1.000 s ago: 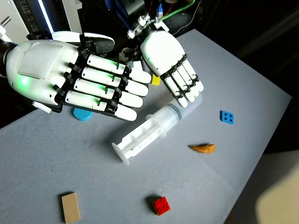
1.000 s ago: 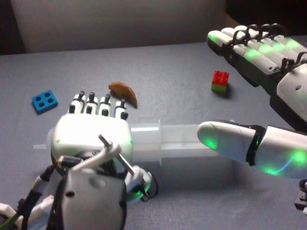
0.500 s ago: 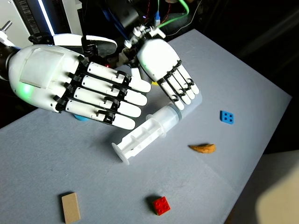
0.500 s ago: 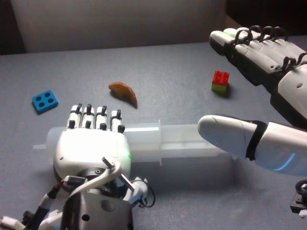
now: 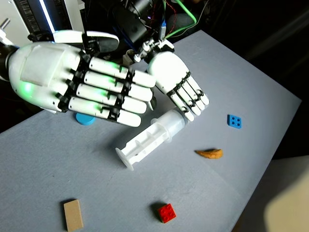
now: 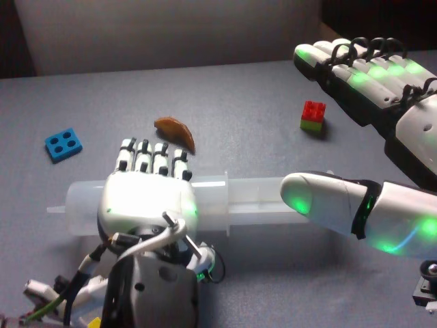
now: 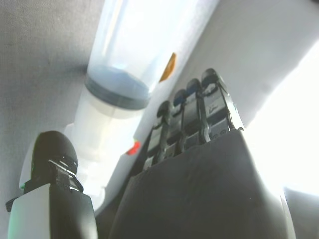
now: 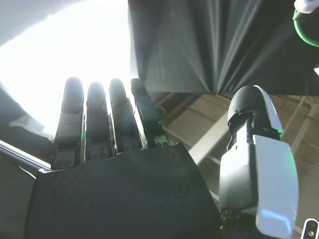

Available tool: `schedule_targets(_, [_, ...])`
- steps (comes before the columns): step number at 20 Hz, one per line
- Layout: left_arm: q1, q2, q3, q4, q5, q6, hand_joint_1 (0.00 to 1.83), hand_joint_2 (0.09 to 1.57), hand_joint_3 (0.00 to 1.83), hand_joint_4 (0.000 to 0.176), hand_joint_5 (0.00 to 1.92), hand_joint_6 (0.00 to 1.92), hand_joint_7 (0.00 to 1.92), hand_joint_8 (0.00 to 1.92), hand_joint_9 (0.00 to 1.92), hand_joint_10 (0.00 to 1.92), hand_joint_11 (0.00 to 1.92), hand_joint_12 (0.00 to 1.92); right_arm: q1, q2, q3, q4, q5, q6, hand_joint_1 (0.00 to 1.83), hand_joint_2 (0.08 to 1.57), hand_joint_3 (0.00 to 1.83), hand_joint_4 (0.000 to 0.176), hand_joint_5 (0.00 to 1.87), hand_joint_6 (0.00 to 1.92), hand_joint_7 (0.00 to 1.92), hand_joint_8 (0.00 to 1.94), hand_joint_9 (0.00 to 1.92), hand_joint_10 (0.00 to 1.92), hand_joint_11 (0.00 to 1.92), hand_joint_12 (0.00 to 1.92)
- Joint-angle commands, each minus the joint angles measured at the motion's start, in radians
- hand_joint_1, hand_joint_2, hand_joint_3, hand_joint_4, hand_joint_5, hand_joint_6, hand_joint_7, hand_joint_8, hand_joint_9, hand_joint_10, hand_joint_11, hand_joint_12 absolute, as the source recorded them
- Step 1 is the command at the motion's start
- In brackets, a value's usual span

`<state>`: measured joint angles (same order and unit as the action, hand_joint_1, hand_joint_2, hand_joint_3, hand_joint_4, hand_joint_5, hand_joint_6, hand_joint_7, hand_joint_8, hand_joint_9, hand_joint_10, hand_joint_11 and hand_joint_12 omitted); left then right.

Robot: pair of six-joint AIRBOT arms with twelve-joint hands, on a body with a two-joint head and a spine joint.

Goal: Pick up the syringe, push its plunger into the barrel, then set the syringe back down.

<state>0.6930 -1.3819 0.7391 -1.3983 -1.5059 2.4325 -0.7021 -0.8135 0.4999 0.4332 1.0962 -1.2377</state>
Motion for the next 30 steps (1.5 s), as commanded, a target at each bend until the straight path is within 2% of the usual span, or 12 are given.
schedule_targets(1, [0.002, -0.004, 0.009, 0.099, -0.046, 0.006, 0.49, 1.09, 0.00, 0.000, 0.00, 0.00, 0.00, 0.00, 0.00, 0.00, 0.02, 0.02, 0.004, 0.004, -0.005, -0.051, 0.111, 0.008, 0.00, 1.04, 0.00, 0.000, 0.06, 0.00, 0.05, 0.00, 0.04, 0.01, 0.00, 0.33])
schedule_targets(5, [0.001, -0.014, 0.046, 0.105, -0.004, 0.013, 0.43, 1.10, 0.00, 0.000, 0.00, 0.00, 0.00, 0.00, 0.00, 0.00, 0.02, 0.03, 0.003, 0.004, -0.005, -0.054, 0.111, 0.011, 0.00, 1.04, 0.00, 0.000, 0.05, 0.00, 0.05, 0.00, 0.05, 0.00, 0.00, 0.40])
schedule_targets(7, [0.002, -0.023, 0.062, 0.105, 0.012, 0.024, 0.48, 1.09, 0.00, 0.000, 0.00, 0.00, 0.00, 0.00, 0.00, 0.00, 0.04, 0.04, 0.002, 0.004, -0.005, -0.057, 0.112, 0.013, 0.00, 1.03, 0.00, 0.000, 0.05, 0.00, 0.04, 0.00, 0.05, 0.00, 0.00, 0.43])
schedule_targets(9, [0.002, -0.035, 0.082, 0.105, 0.019, 0.034, 0.45, 1.09, 0.00, 0.000, 0.00, 0.00, 0.00, 0.00, 0.00, 0.00, 0.02, 0.03, 0.002, 0.004, -0.005, -0.058, 0.112, 0.014, 0.02, 1.04, 0.00, 0.000, 0.06, 0.00, 0.04, 0.00, 0.04, 0.00, 0.00, 0.36])
schedule_targets(11, [0.004, -0.041, 0.098, 0.105, 0.034, 0.035, 0.48, 1.09, 0.00, 0.000, 0.00, 0.00, 0.00, 0.00, 0.00, 0.00, 0.02, 0.04, -0.001, 0.004, -0.005, -0.064, 0.116, 0.016, 0.02, 1.03, 0.00, 0.000, 0.07, 0.00, 0.06, 0.00, 0.07, 0.01, 0.00, 0.46])
schedule_targets(15, [0.013, -0.044, 0.118, 0.105, 0.035, 0.035, 0.47, 1.09, 0.00, 0.000, 0.00, 0.00, 0.00, 0.00, 0.00, 0.00, 0.00, 0.14, -0.003, 0.004, -0.005, -0.068, 0.117, 0.019, 0.02, 1.02, 0.00, 0.000, 0.06, 0.00, 0.05, 0.00, 0.06, 0.00, 0.00, 0.36])
schedule_targets(20, [0.015, -0.046, 0.142, 0.105, 0.046, 0.035, 0.47, 1.09, 0.00, 0.000, 0.00, 0.00, 0.00, 0.00, 0.00, 0.00, 0.00, 0.12, -0.008, 0.004, -0.005, -0.077, 0.120, 0.021, 0.00, 1.03, 0.00, 0.000, 0.03, 0.00, 0.03, 0.00, 0.04, 0.00, 0.00, 0.36])
schedule_targets(23, [0.018, -0.049, 0.148, 0.110, 0.048, 0.035, 0.49, 1.08, 0.00, 0.000, 0.00, 0.00, 0.00, 0.00, 0.00, 0.00, 0.00, 0.15, -0.010, 0.004, -0.005, -0.080, 0.121, 0.021, 0.00, 1.03, 0.00, 0.000, 0.07, 0.01, 0.06, 0.01, 0.06, 0.01, 0.00, 0.44])
schedule_targets(25, [0.020, -0.050, 0.149, 0.111, 0.052, 0.033, 0.50, 1.08, 0.00, 0.000, 0.00, 0.00, 0.00, 0.00, 0.00, 0.00, 0.00, 0.09, -0.011, 0.004, -0.005, -0.080, 0.123, 0.021, 0.00, 1.03, 0.00, 0.000, 0.08, 0.01, 0.07, 0.00, 0.07, 0.01, 0.00, 0.42])
schedule_targets(27, [0.020, -0.051, 0.149, 0.111, 0.052, 0.032, 0.50, 1.09, 0.00, 0.000, 0.00, 0.00, 0.00, 0.00, 0.00, 0.00, 0.00, 0.10, -0.012, 0.004, -0.005, -0.081, 0.123, 0.021, 0.00, 1.04, 0.00, 0.000, 0.06, 0.00, 0.04, 0.00, 0.03, 0.00, 0.00, 0.24])
schedule_targets(28, [0.020, -0.051, 0.149, 0.111, 0.052, 0.032, 0.45, 1.11, 0.01, 0.000, 0.00, 0.00, 0.00, 0.00, 0.00, 0.00, 0.00, 0.12, -0.012, 0.004, -0.005, -0.081, 0.124, 0.021, 0.00, 1.04, 0.00, 0.000, 0.06, 0.00, 0.04, 0.00, 0.03, 0.00, 0.00, 0.24])
schedule_targets(30, [0.020, -0.052, 0.150, 0.111, 0.052, 0.031, 0.50, 1.12, 0.00, 0.000, 0.02, 0.00, 0.01, 0.00, 0.01, 0.00, 0.00, 0.15, -0.012, 0.004, -0.005, -0.081, 0.126, 0.022, 0.00, 1.04, 0.00, 0.000, 0.06, 0.00, 0.05, 0.00, 0.04, 0.00, 0.00, 0.30])
